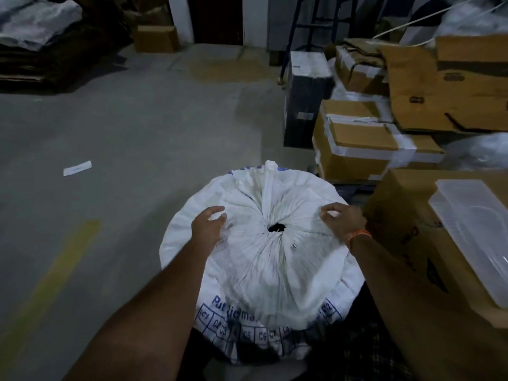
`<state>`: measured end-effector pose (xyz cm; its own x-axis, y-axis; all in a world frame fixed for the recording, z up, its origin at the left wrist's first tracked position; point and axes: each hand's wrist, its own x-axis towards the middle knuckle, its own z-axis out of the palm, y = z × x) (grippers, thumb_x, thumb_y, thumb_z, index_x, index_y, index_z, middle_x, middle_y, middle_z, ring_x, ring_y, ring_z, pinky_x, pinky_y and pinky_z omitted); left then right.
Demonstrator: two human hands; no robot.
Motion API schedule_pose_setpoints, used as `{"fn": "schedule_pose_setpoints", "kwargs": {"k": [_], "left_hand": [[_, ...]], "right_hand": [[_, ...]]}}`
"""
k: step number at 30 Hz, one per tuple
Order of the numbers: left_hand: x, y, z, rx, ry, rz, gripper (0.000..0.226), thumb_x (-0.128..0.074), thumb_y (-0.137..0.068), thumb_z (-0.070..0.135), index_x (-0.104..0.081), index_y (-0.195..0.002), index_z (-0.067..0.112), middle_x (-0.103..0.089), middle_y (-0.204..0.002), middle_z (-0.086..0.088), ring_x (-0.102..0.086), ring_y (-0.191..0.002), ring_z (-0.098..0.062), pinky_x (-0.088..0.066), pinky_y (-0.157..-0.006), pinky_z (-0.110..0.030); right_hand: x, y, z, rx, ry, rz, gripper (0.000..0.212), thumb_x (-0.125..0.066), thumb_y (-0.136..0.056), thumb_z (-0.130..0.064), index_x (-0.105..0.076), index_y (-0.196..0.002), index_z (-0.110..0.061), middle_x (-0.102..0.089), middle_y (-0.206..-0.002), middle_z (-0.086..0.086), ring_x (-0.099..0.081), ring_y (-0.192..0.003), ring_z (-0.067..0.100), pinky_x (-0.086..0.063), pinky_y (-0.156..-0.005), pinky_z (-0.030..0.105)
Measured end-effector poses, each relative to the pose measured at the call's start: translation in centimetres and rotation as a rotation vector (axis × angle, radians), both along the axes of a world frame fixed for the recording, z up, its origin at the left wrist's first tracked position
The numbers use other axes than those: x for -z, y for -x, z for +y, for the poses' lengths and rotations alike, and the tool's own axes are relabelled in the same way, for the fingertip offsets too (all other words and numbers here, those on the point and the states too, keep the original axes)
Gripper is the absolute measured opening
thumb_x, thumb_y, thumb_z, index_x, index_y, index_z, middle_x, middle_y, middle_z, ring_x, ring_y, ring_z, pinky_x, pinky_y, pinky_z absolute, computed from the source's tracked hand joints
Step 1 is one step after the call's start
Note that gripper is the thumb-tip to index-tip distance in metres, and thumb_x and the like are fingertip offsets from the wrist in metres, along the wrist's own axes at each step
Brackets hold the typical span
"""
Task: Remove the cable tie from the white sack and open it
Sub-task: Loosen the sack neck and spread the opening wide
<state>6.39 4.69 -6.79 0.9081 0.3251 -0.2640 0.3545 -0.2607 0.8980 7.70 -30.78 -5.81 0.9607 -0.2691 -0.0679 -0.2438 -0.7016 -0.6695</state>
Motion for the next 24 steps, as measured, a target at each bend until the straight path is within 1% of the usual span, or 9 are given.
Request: {"fn": "schedule_pose_setpoints", "kwargs": {"k": [2, 3, 7, 10, 13, 15, 17, 20, 24], "left_hand": [[0.1, 0.1, 0.5, 0.136, 0.086, 0.057, 0.025, -0.073, -0.092, 0.011, -0.074, -0.116, 0.017, -0.069, -0.088, -0.007, -0.063, -0.070, -0.023, -0.054, -0.057, -0.021], [0.5, 0.2, 0.7, 0.171, 0.069, 0.072, 0.026, -0.073, -0.090, 0.007, -0.076, -0.115, 0.015, -0.072, -0.090, -0.007, -0.066, -0.073, -0.023, -0.056, -0.060, -0.021], [3.6, 1.9, 2.3, 0.096, -0.252, 0.032, 0.021, -0.071, -0.083, 0.015, -0.082, -0.099, 0.024, -0.079, -0.111, -0.005, -0.072, -0.107, -0.023, -0.056, -0.101, -0.035], [3.4, 5.2, 2.5, -0.005, -0.378, 0.031, 0.017, -0.072, -0.087, 0.013, -0.080, -0.101, 0.020, -0.076, -0.101, -0.005, -0.073, -0.091, -0.007, -0.052, -0.076, -0.018], [4.0, 7.0, 2.4, 0.045, -0.515, 0.017, 0.028, -0.069, -0.085, 0.001, -0.078, -0.109, 0.013, -0.068, -0.107, -0.008, -0.069, -0.097, -0.025, -0.038, -0.066, -0.013], [3.6, 7.5, 2.3, 0.135, -0.610, -0.012, 0.032, -0.066, -0.087, -0.001, -0.074, -0.116, 0.009, -0.065, -0.113, -0.008, -0.066, -0.094, -0.020, -0.035, -0.063, -0.006], [2.8, 8.0, 2.5, 0.123, -0.644, -0.072, 0.029, -0.066, -0.087, 0.008, -0.074, -0.115, 0.011, -0.063, -0.127, -0.015, -0.066, -0.099, -0.022, -0.048, -0.075, -0.014], [2.1, 8.4, 2.7, 0.151, -0.971, -0.237, 0.032, -0.074, -0.079, 0.012, -0.074, -0.109, 0.020, -0.050, -0.150, -0.017, -0.054, -0.127, -0.040, -0.048, -0.098, -0.052], [0.6, 9.7, 3.8, 0.598, -0.938, -0.662, 0.039, -0.065, -0.093, 0.023, -0.063, -0.132, 0.018, -0.055, -0.150, -0.010, -0.052, -0.136, -0.030, -0.048, -0.103, -0.055]], "right_hand": [[0.5, 0.1, -0.3, -0.092, -0.180, 0.033, 0.018, -0.079, -0.083, -0.021, -0.078, -0.101, -0.019, -0.072, -0.105, 0.001, -0.067, -0.104, 0.019, -0.051, -0.080, 0.014], [0.7, 0.2, -0.7, -0.122, -0.215, 0.031, 0.021, -0.079, -0.083, -0.013, -0.078, -0.104, -0.014, -0.073, -0.108, 0.002, -0.066, -0.105, 0.018, -0.049, -0.079, 0.008], [1.0, -0.6, -2.9, -0.076, -0.074, -0.009, 0.019, -0.074, -0.086, -0.004, -0.080, -0.101, -0.014, -0.074, -0.113, 0.004, -0.064, -0.111, 0.018, -0.041, -0.095, 0.019], [1.3, -1.4, -4.7, -0.049, 0.065, 0.025, 0.019, -0.075, -0.085, -0.007, -0.081, -0.102, -0.015, -0.074, -0.118, 0.006, -0.065, -0.116, 0.023, -0.040, -0.096, 0.020], [1.6, -2.0, -4.9, -0.052, 0.143, 0.049, 0.016, -0.073, -0.086, -0.007, -0.080, -0.099, -0.015, -0.073, -0.121, 0.010, -0.065, -0.116, 0.028, -0.044, -0.102, 0.027], [1.4, -1.8, -3.9, -0.069, 0.208, 0.059, 0.014, -0.071, -0.088, -0.011, -0.078, -0.096, -0.020, -0.070, -0.125, 0.013, -0.062, -0.119, 0.033, -0.046, -0.106, 0.035], [0.7, -0.7, -2.4, -0.054, 0.401, 0.065, 0.015, -0.067, -0.090, -0.022, -0.076, -0.102, -0.024, -0.058, -0.134, 0.018, -0.051, -0.124, 0.039, -0.042, -0.107, 0.047], [-1.0, 3.1, 0.5, -0.145, 0.643, -0.224, 0.026, -0.062, -0.091, -0.024, -0.070, -0.116, -0.025, -0.046, -0.144, 0.023, -0.040, -0.133, 0.044, -0.032, -0.106, 0.060], [-0.6, 10.4, 3.8, -0.723, 0.668, -0.493, 0.050, -0.059, -0.086, -0.044, -0.057, -0.131, -0.021, -0.055, -0.141, 0.017, -0.050, -0.129, 0.036, -0.045, -0.098, 0.057]]}}
